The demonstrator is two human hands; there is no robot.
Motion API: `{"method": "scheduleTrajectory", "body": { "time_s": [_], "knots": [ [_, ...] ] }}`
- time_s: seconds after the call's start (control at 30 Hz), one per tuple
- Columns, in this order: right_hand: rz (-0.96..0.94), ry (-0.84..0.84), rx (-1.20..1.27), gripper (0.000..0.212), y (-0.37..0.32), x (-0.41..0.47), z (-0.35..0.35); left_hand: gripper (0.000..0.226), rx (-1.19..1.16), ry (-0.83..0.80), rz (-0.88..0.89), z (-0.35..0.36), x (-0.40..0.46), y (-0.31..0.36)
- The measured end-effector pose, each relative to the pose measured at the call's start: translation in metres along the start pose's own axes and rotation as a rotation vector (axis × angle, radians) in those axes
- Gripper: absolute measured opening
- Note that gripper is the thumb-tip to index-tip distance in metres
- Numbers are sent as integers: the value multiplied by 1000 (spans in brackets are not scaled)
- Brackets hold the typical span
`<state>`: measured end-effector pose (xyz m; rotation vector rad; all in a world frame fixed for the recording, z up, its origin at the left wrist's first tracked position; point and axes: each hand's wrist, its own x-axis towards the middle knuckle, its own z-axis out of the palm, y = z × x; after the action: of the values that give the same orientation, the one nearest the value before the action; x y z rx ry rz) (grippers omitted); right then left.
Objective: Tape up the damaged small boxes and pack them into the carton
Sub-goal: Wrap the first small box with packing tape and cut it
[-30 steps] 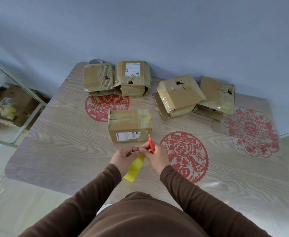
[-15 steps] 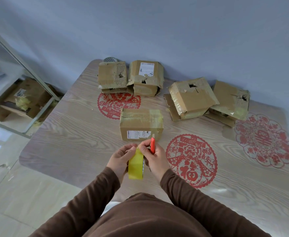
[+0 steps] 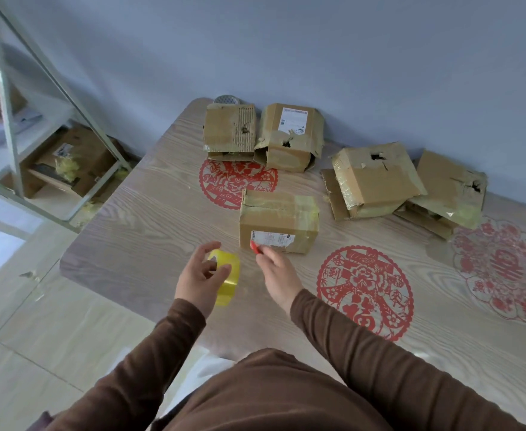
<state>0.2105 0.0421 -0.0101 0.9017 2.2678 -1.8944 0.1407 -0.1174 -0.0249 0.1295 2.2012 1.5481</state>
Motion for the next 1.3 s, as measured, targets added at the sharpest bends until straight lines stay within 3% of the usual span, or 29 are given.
{"method": "scheduleTrajectory", "body": {
  "time_s": [0.1,0.2,0.33,0.5,0.6,0.7,0.77,0.87,0.93,1.0,1.07,1.17,1.3],
  "knots": [
    [193,-153,-34,43,6,18,25,58,344,71,23,-18,9,-15],
    [374,-182,-23,54,22,44,55,65,679,54,12,-34,30,-30],
    [378,-185,-89,57,22,71,81,66,925,-44,1,-39,58,-46],
    [323,-156,-98,72,23,69,98,67,884,-70,7,-31,69,-59],
    [281,-127,-51,67,30,50,83,89,884,11,29,-33,64,-70],
    [414,88,106,48,51,29,42,88,854,221,120,-16,56,-59],
    [449,299,238,37,60,17,6,78,734,238,262,6,53,-38],
    [299,438,276,53,64,10,-44,79,649,157,426,47,57,0],
    [153,416,186,74,60,10,-69,82,701,90,492,72,60,22],
    [-11,350,-19,80,56,14,-85,86,847,15,587,91,66,38],
    [-165,306,-251,76,52,23,-96,89,1001,-61,632,104,75,46],
    [-241,289,-442,61,50,40,-104,82,1126,-154,568,116,84,50],
    [-266,331,-520,43,56,52,-102,70,1077,-177,510,119,85,47]
  ]
}}
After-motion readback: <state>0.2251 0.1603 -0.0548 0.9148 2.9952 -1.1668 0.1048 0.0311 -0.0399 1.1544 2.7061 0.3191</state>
